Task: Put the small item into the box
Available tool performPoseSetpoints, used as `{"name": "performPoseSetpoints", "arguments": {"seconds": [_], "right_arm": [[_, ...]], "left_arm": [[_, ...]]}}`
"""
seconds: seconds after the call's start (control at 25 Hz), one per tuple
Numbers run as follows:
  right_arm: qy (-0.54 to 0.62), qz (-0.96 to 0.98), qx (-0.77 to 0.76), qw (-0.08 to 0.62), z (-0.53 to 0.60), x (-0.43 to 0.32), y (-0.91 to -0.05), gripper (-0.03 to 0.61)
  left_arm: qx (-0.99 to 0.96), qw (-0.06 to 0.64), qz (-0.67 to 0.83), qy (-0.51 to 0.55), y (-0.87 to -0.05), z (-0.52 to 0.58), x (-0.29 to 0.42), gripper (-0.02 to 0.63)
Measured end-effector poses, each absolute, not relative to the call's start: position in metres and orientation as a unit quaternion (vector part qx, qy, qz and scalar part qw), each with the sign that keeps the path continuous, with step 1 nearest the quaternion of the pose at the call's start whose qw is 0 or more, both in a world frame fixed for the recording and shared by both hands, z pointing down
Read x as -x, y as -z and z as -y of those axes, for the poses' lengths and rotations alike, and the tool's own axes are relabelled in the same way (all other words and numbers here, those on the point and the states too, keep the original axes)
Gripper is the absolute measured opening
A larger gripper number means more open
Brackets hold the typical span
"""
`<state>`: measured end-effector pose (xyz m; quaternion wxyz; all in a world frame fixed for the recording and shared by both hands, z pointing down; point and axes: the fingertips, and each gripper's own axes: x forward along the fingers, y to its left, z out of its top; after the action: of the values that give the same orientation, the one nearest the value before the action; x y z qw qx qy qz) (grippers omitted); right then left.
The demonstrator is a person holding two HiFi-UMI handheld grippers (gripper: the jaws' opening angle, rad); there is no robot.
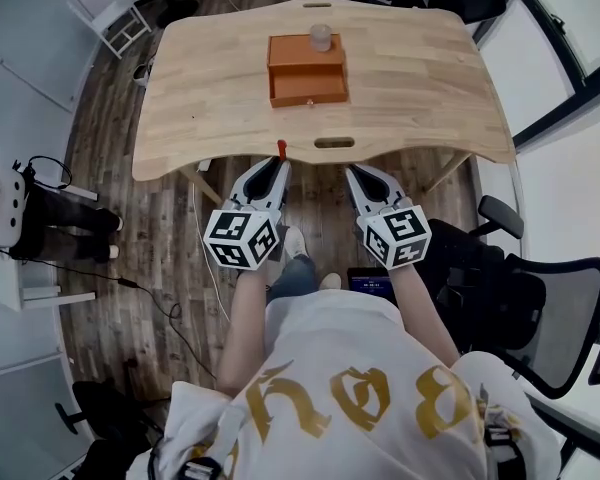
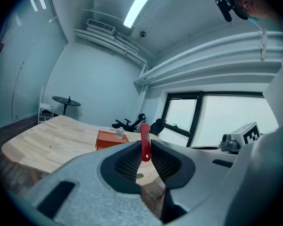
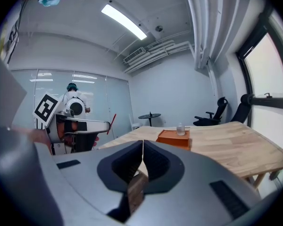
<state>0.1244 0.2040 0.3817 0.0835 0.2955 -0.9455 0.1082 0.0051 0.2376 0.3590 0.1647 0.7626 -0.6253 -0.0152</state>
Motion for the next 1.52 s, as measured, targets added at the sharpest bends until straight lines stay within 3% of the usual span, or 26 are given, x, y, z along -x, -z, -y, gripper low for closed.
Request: {"name": "performPoseSetpoints", "arguments": {"seconds": [0.4, 1.08, 1.52], "right_arm": [[-0.13, 0.931, -0.323, 0.108, -0.117, -0.101, -0.411, 0.013], [-0.159, 0.907, -0.37, 0.122, 0.087, 0.005, -0.43, 0.012], [-0.144, 0.889, -0.425, 0.088, 0.128, -0.007, -0.416, 0.012]], "left_arm": [[-0.766, 0.177, 0.618, -0.009, -0.383, -0.153, 0.026, 0.06], [-0.805, 0.174, 0.568, -0.015, -0.374, 0.069, 0.127, 0.06], [-0.828, 0.171, 0.534, -0.023, -0.375, 0.118, 0.127, 0.06]]}}
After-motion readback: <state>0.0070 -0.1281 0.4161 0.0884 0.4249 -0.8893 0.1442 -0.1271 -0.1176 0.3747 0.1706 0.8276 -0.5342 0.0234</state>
